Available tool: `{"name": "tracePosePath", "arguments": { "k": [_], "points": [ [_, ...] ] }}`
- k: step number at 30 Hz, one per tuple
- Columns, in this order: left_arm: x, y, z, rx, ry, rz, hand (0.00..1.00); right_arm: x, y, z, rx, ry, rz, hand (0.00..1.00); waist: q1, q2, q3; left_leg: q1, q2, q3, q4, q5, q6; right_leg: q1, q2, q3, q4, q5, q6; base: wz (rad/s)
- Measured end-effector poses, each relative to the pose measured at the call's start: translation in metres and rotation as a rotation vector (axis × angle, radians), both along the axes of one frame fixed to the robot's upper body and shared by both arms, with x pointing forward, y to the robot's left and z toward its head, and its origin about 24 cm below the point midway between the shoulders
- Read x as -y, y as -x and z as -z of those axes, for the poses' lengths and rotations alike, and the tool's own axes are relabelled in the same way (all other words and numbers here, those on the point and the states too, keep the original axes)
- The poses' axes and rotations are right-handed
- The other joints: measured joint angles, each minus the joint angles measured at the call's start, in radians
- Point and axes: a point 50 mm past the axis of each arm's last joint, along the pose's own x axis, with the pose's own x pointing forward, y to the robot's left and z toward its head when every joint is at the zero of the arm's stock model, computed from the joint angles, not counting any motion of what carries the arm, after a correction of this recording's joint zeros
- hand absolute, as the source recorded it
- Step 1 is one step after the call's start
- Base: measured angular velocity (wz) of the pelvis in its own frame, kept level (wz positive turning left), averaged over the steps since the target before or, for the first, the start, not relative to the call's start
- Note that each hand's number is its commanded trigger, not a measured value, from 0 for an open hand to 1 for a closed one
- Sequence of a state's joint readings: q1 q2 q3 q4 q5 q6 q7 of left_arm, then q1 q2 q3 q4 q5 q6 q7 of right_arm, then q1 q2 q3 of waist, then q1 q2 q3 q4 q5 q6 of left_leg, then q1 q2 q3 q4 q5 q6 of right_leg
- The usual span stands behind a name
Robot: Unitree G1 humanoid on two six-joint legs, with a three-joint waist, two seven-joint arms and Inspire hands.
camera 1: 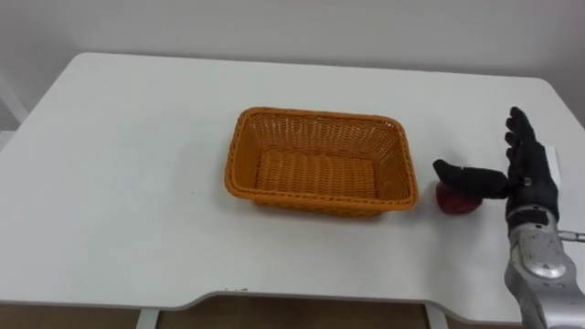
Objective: Pick and place apple
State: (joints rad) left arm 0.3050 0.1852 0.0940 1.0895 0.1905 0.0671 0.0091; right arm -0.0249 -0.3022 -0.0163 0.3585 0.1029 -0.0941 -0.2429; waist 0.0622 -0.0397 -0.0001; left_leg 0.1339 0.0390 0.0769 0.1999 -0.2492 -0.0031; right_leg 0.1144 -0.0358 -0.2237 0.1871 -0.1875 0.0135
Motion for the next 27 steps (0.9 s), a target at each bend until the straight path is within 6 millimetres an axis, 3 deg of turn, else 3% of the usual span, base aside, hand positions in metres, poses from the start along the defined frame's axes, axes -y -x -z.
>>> {"name": "tracePosePath", "arguments": {
  "k": [12, 27],
  "points": [
    [0.002, -0.0013, 0.0006, 0.005, 0.007, 0.0, 0.0, -0.0093, 0.0015, 0.0056, -0.037, 0.023, -0.079, 0.0, -0.002, 0.013, 0.0002, -0.001, 0.0, -0.01, 0.0, 0.0, 0.0, 0.003, 0.0, -0.006, -0.001, 0.0, 0.0, 0.0],
    [0.0037, -0.0009, 0.0012, 0.003, 0.011, 0.0, 0.0, -0.0081, 0.0085, 0.0111, -0.055, 0.024, -0.086, 0.0, 0.0, 0.012, 0.0002, 0.001, -0.002, -0.025, 0.007, 0.0, 0.0, 0.015, -0.003, -0.025, 0.0, 0.0, 0.0, 0.02]
  ]
}}
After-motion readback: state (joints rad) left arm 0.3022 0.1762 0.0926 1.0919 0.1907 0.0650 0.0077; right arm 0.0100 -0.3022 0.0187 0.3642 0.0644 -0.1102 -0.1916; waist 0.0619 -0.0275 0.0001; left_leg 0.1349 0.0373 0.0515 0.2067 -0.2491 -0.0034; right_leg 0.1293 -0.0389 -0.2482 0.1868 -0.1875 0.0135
